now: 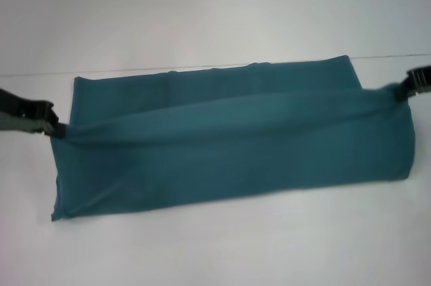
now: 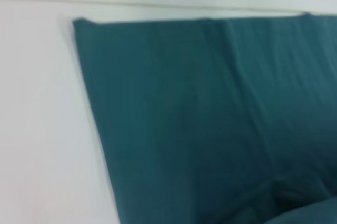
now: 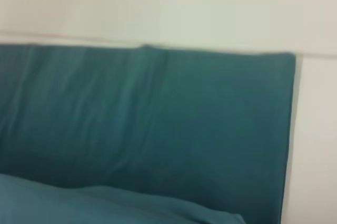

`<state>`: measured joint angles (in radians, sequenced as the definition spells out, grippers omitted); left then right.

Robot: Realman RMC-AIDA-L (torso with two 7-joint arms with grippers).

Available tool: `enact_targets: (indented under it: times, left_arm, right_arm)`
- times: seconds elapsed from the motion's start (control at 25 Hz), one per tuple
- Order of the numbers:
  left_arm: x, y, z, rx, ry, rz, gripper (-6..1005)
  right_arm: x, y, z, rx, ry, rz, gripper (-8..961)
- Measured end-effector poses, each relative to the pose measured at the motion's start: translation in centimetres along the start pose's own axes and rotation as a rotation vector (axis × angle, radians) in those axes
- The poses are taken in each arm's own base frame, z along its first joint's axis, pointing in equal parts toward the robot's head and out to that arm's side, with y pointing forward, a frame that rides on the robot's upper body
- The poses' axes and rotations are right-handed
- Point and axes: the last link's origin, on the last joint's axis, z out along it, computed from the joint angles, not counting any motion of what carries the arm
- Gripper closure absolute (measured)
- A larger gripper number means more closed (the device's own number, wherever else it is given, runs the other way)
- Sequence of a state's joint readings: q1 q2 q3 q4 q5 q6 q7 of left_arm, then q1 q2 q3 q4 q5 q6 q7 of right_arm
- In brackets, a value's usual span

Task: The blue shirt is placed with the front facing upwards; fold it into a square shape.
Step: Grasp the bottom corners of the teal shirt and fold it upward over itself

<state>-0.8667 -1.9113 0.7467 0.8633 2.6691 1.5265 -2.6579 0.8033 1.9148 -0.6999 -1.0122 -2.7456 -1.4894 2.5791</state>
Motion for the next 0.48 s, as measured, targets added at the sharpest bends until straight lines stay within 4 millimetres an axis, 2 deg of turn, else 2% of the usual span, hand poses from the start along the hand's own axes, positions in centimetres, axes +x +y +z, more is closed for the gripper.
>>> enact_targets:
  times: [0.16, 0.48]
  left_arm:
    - [1.2, 0.3, 0.3, 0.023, 0.057, 0.008, 981]
    - [3.0, 0.7, 2.7, 0.1, 0.192, 0.047, 981]
  right_arm:
    - [-1.3, 0.5, 0.3, 0.037, -0.045, 0.006, 908]
    - [-2.8, 1.5, 2.4, 0.175, -0.115, -0.018, 909]
